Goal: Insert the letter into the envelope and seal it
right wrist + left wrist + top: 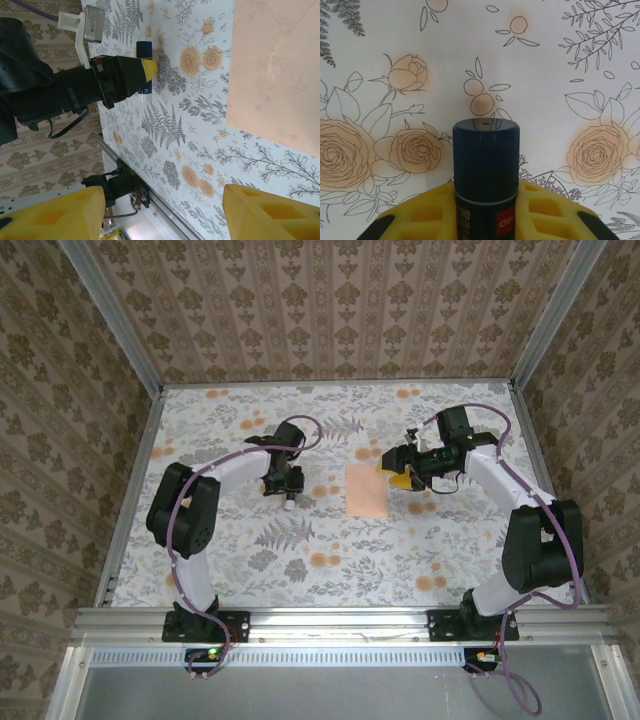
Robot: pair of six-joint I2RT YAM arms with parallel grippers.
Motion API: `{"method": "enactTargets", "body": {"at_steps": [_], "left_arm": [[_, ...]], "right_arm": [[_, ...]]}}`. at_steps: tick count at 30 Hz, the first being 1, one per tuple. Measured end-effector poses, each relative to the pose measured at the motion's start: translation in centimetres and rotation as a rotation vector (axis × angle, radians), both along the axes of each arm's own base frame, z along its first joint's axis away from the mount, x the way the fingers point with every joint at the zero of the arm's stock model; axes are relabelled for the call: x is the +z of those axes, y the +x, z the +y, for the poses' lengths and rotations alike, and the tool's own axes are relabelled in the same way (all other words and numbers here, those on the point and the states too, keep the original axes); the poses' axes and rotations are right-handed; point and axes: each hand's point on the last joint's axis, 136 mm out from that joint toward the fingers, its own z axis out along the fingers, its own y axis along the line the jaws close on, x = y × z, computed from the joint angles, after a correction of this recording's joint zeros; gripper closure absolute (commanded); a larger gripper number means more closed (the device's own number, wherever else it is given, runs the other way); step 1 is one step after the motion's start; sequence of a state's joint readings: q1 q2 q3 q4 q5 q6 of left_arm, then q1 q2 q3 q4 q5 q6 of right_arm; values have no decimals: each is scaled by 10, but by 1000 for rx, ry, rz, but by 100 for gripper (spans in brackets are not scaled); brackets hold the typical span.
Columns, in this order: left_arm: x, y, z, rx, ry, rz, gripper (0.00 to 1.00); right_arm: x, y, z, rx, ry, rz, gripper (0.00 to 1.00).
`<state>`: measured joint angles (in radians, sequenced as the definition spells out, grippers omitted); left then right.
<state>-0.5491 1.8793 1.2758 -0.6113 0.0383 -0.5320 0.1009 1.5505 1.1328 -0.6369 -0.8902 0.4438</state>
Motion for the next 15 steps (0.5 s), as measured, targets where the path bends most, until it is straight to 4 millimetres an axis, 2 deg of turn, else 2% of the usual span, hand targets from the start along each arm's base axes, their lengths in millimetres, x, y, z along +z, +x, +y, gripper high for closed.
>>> {"method": "enactTargets", "body": {"at_steps": [15], "left_arm": [[-3,1,0,26,-5,1,66]], "right_arm": [[-1,0,-1,-3,0,2,35]]}}
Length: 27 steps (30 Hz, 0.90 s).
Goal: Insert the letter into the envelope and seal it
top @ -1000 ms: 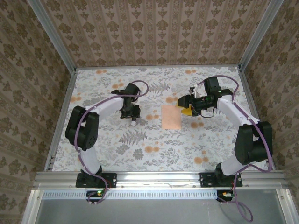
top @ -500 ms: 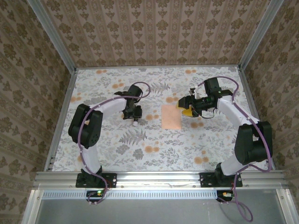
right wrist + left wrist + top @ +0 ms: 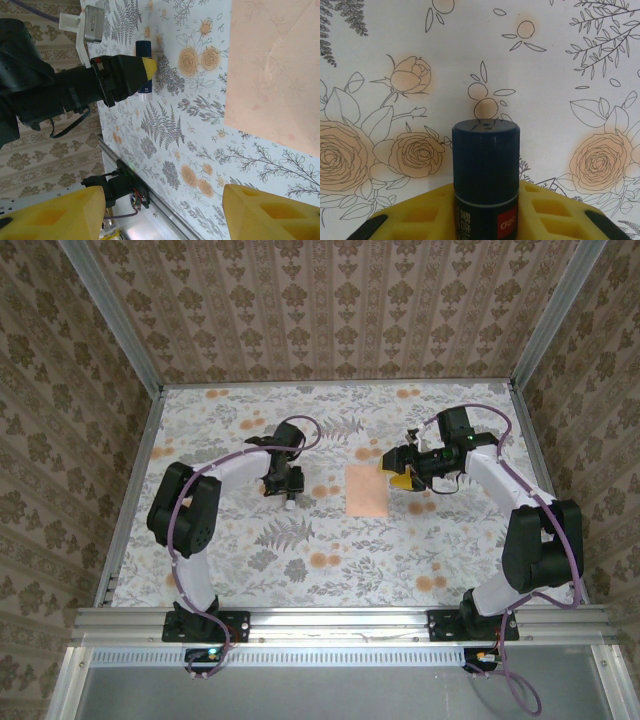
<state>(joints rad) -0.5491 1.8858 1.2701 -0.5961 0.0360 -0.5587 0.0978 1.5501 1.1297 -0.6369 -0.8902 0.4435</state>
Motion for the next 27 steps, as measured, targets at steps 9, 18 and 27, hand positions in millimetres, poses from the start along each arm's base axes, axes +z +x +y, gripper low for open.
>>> {"method": "enactTargets", "body": {"at_steps": [9,18,27], "left_arm": [[0,1,-1,10,-5,-3,55],[14,4,4,7,10,-42,31],[147,24,13,-37,-114,-410,0]], "right_arm": [[1,0,-1,-4,0,-2,35],[2,0,-3,-7,-2,-3,35],[7,9,-9,-21,-55,-45,0]]}}
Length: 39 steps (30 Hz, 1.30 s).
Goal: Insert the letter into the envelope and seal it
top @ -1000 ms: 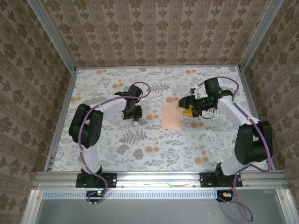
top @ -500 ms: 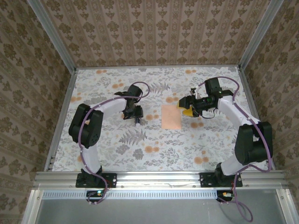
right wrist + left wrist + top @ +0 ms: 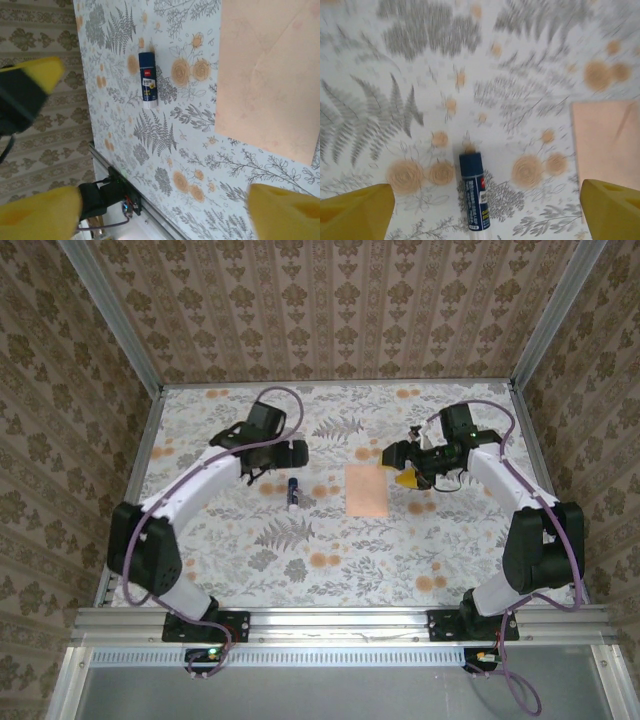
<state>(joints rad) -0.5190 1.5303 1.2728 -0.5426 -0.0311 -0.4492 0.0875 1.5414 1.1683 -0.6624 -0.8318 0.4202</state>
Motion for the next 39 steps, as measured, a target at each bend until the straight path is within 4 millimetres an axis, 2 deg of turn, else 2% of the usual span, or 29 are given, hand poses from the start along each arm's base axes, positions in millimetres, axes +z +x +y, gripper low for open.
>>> {"method": "enactTargets", "body": {"at_steps": [4,7,10,15,18,21,25,28,30,32,36,39], "left_arm": [[54,7,15,-3,-50,-193,0],[67,9,38,20,-50,-275,0],[55,13,66,82,-8,-331,0],[4,7,101,92,104,-381,0],[-13,10,124,112,153,-407,0],[-16,15,141,124,197,-454,0],[-16,19,154,141,221,-529,0],[-31,20,163,150,244,-533,0],[-42,19,168,157,255,-523,0],[-49,18,171,162,261,-515,0],[-41,22,180,177,265,-559,0],[-35,25,191,194,262,-584,0]], "right_arm": [[5,10,-11,-38,-72,-60,0],[8,18,-29,-101,-168,-120,0],[17,29,-50,-170,-281,-214,0],[36,47,-92,-304,-482,-373,0],[35,53,-115,-371,-594,-438,0],[20,56,-133,-398,-671,-500,0],[-25,49,-153,-427,-771,-554,0],[-55,40,-163,-432,-829,-587,0],[-64,37,-166,-429,-855,-606,0],[-62,42,-168,-438,-866,-651,0],[-62,51,-169,-473,-863,-754,0],[-81,52,-169,-478,-860,-767,0]]}}
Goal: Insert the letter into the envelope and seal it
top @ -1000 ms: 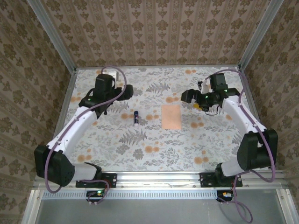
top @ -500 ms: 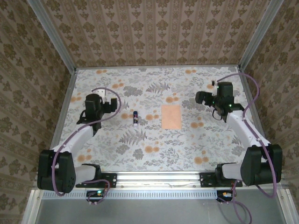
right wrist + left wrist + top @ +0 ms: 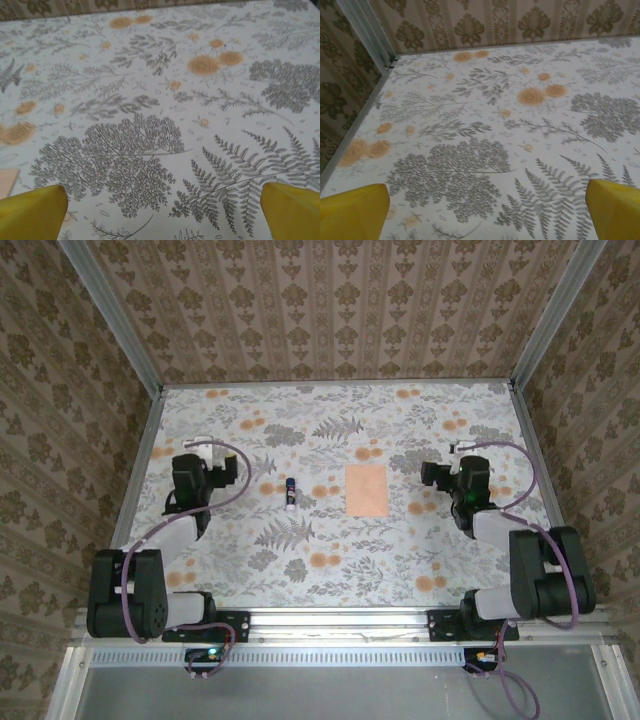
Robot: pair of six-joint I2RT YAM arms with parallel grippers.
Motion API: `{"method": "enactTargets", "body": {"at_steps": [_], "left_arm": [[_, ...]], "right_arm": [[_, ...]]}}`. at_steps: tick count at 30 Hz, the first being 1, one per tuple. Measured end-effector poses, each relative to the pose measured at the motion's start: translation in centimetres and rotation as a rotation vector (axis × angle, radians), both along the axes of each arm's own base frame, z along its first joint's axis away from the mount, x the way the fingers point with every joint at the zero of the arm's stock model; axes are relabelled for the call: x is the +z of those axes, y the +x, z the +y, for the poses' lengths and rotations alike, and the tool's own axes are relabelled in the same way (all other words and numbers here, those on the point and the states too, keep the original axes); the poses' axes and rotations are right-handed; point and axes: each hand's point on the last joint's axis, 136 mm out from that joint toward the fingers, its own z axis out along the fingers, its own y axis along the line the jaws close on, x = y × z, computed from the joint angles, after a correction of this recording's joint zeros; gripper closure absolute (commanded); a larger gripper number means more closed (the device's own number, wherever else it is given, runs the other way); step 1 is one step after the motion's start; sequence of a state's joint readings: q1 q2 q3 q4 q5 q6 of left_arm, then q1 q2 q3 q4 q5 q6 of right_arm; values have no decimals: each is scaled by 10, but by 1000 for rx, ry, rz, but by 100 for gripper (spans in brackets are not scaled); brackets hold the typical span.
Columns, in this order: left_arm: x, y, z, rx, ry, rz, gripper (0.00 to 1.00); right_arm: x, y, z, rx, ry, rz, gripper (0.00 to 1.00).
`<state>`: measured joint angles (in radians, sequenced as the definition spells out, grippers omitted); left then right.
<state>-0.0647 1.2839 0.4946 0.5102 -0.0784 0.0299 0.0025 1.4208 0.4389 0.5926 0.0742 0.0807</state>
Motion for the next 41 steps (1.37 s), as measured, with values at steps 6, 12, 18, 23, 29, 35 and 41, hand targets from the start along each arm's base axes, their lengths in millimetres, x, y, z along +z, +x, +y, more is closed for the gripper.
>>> {"method": "enactTargets", "body": {"at_steps": [6,12,18,23,29,35,41], "left_arm": [[-22,-6,0,-20,13,5,0],[-56,1,1,-36,20,46,0],[-71,3,1,-48,13,53,0],[-63,7,3,-49,10,18,0],[-63,7,4,-45,10,18,0],[-63,7,4,-45,10,18,0],[-63,7,4,-45,10,18,0]], "right_arm": [[-27,-2,1,7,0,9,0],[-12,6,4,22,7,-62,0],[-9,8,9,60,6,-68,0],[-9,8,14,93,8,-69,0],[-9,8,18,117,7,-72,0],[-8,8,18,121,5,-72,0],[-8,8,18,123,3,-72,0]]}}
